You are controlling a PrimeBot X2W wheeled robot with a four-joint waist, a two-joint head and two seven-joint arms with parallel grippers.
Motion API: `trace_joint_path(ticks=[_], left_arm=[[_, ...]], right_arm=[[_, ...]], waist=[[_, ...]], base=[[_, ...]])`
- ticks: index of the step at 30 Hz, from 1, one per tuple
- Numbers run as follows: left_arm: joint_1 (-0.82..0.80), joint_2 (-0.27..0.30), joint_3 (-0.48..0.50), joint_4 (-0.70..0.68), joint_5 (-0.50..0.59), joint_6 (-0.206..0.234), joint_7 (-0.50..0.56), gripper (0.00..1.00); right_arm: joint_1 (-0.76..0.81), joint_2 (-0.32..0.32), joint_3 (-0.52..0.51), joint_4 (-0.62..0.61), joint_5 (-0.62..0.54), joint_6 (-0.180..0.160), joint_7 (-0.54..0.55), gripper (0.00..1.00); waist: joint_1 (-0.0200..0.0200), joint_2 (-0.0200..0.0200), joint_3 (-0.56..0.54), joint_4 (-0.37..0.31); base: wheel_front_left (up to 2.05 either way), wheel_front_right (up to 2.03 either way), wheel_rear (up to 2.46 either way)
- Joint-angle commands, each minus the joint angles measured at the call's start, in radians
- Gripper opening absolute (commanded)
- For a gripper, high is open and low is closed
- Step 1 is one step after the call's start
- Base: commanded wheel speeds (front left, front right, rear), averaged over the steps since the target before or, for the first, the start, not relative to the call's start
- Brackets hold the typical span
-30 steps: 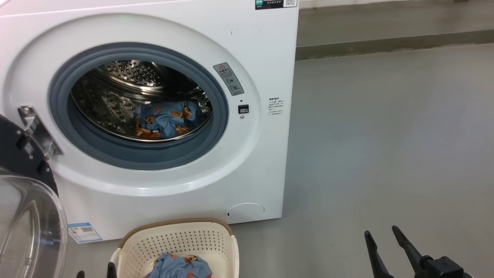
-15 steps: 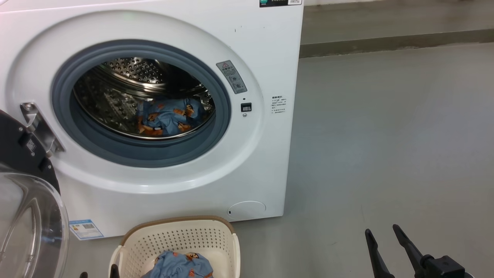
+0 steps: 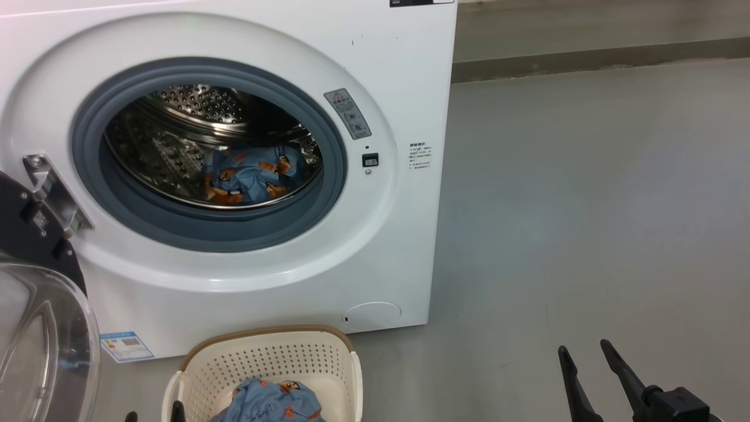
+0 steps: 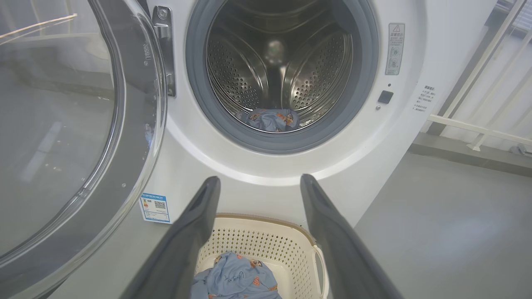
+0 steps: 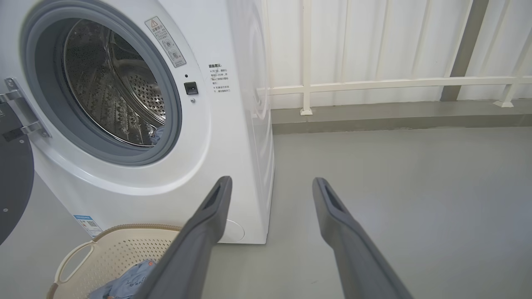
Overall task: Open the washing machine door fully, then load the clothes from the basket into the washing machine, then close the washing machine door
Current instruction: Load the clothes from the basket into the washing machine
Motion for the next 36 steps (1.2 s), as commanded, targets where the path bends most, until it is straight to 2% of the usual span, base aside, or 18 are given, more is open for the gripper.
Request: trace_joint_path(ticks=[1, 36], left_arm=[[-0.016, 0.006, 0.031, -0.019, 0.009, -0.002, -0.006, 1.00], [-0.024, 0.006, 0.015, -0.012, 0.003, 0.003, -0.006, 1.00]], right_arm=[[-0.037, -0.007, 0.020, -0.021, -0.007, 0.002, -0.005, 1.00], [-0.059, -0.006, 0.030, -0.011, -0.007, 0.002, -0.005, 1.00]], waist=[[0.0000, 0.0000, 0.001, 0.000], [0.0000, 0.0000, 0.025, 0.003]], base=[[0.00, 0.00, 0.00], [0.00, 0.00, 0.00]])
